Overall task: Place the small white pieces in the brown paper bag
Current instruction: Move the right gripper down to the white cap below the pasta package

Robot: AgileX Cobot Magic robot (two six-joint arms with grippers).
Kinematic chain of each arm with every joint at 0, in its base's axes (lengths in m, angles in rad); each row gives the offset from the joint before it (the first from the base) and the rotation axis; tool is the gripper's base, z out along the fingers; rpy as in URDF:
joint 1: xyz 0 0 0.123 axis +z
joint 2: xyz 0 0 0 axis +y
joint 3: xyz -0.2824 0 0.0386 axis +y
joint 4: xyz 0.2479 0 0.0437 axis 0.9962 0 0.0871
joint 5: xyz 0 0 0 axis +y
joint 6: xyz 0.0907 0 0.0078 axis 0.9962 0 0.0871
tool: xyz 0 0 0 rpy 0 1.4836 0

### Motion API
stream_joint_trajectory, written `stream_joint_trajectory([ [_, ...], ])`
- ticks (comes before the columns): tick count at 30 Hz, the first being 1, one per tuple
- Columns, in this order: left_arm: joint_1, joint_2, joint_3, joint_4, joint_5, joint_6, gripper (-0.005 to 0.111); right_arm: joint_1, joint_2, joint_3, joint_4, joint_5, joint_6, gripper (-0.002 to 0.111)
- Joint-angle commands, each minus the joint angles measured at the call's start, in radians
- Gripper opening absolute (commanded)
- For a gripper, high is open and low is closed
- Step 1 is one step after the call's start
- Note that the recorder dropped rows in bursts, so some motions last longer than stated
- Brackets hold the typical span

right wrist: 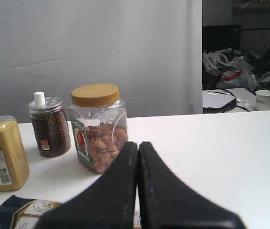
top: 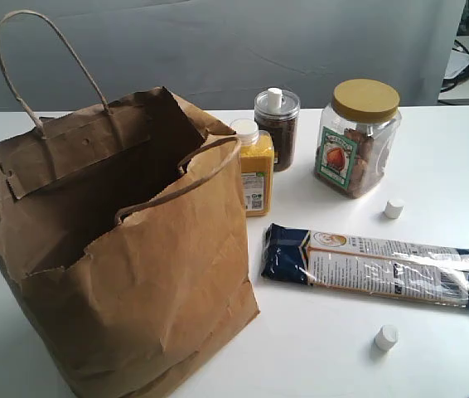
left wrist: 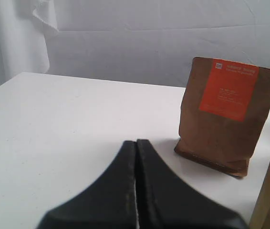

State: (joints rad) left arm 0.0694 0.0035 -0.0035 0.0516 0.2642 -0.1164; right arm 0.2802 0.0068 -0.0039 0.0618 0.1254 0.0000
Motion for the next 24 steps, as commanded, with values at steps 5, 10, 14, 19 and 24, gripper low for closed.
stream_joint_trajectory([
  [5,-0.004,-0.003,0.004,-0.008,-0.003,-0.004,0.0,-0.002,-0.007,0.004,0.088,-0.004,0.125,0.0],
  [10,-0.004,-0.003,0.004,-0.008,-0.003,-0.004,0.0,0.0,0.146,0.004,0.124,-0.003,0.215,0.0],
  [14,-0.004,-0.003,0.004,-0.008,-0.003,-0.004,0.0,0.043,0.355,-0.114,0.102,0.058,0.266,0.0],
  [19,-0.004,-0.003,0.004,-0.008,-0.003,-0.004,0.0,0.176,0.642,-0.339,0.001,0.2,0.266,0.0],
  [24,-0.004,-0.003,0.004,-0.008,-0.003,-0.004,0.0,0.323,0.91,-0.532,-0.051,0.374,0.266,0.0],
])
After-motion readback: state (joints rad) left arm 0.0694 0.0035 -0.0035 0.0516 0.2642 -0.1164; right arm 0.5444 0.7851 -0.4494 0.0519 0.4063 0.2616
